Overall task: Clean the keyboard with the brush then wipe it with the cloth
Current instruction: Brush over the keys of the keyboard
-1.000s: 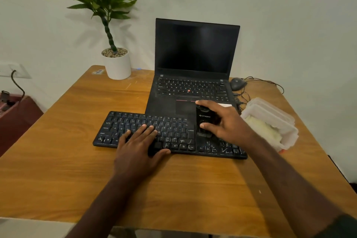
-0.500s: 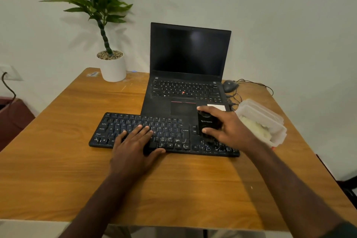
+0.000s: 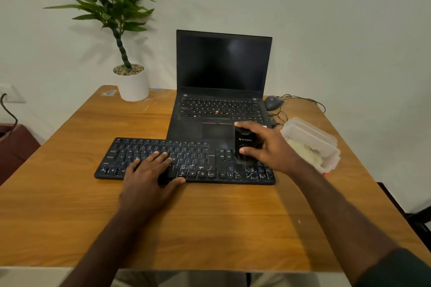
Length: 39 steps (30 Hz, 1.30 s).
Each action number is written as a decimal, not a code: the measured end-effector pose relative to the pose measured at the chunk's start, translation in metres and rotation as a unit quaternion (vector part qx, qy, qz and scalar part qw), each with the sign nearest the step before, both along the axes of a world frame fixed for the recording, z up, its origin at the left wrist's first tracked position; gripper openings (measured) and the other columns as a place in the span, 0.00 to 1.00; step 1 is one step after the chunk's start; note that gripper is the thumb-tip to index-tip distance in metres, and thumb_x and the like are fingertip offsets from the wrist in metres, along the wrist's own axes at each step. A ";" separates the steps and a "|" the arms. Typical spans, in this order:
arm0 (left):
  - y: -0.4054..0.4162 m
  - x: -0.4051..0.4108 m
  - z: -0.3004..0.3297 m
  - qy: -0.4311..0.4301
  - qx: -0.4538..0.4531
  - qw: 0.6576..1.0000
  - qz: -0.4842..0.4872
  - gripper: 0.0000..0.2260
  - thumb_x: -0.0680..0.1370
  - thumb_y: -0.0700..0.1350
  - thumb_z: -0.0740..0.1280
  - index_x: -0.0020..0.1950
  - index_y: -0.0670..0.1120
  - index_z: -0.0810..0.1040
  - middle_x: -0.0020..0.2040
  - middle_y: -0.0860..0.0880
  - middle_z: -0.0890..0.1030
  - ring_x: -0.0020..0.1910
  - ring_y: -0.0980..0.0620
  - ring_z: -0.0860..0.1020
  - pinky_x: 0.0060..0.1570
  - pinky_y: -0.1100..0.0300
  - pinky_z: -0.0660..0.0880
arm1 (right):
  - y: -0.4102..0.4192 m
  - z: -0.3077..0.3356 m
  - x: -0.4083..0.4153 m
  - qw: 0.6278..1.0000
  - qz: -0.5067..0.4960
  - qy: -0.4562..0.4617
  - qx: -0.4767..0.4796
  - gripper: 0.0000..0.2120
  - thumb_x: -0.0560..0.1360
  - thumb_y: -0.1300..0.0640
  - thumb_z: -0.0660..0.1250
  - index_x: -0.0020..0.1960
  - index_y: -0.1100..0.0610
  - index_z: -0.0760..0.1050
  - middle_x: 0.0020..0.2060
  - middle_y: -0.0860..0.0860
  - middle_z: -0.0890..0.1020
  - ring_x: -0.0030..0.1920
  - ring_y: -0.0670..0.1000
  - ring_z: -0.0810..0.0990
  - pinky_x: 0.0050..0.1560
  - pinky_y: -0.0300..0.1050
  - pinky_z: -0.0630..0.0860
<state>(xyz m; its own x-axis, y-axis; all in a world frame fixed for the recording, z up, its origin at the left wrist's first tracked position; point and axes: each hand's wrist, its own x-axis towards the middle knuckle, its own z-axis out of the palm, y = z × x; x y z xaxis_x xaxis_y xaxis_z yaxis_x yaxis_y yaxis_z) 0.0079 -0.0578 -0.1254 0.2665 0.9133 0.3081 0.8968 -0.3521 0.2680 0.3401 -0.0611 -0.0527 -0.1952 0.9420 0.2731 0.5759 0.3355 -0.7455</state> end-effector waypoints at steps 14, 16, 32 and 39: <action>-0.001 0.000 -0.001 -0.006 0.008 1.000 0.004 0.38 0.71 0.74 0.54 0.70 0.50 0.75 0.72 0.51 0.74 0.74 0.53 0.67 0.73 0.46 0.59 | -0.005 0.023 0.015 0.999 0.013 -0.031 0.003 0.30 0.73 0.62 0.76 0.71 0.44 0.73 0.61 0.47 0.80 0.60 0.45 0.80 0.55 0.38 0.80; -0.002 0.000 -0.001 -0.014 0.013 1.000 0.002 0.38 0.71 0.73 0.55 0.70 0.50 0.76 0.71 0.51 0.74 0.73 0.53 0.68 0.73 0.46 0.59 | -0.006 0.011 0.012 0.999 0.026 -0.032 0.001 0.31 0.74 0.62 0.76 0.71 0.42 0.73 0.63 0.47 0.79 0.61 0.44 0.80 0.55 0.41 0.82; -0.004 0.001 0.003 -0.013 0.009 1.000 0.005 0.39 0.70 0.74 0.53 0.71 0.50 0.75 0.72 0.51 0.73 0.74 0.53 0.66 0.74 0.46 0.58 | -0.024 0.006 0.043 0.991 -0.051 -0.121 0.007 0.31 0.73 0.61 0.76 0.73 0.46 0.71 0.61 0.53 0.82 0.57 0.47 0.81 0.53 0.36 0.80; -0.003 0.001 0.001 -0.012 0.011 1.000 0.005 0.39 0.70 0.74 0.53 0.71 0.50 0.75 0.72 0.51 0.74 0.74 0.53 0.67 0.74 0.46 0.58 | -0.021 0.015 0.040 0.987 -0.095 -0.127 0.029 0.31 0.74 0.59 0.76 0.73 0.46 0.70 0.59 0.50 0.81 0.54 0.43 0.80 0.52 0.30 0.77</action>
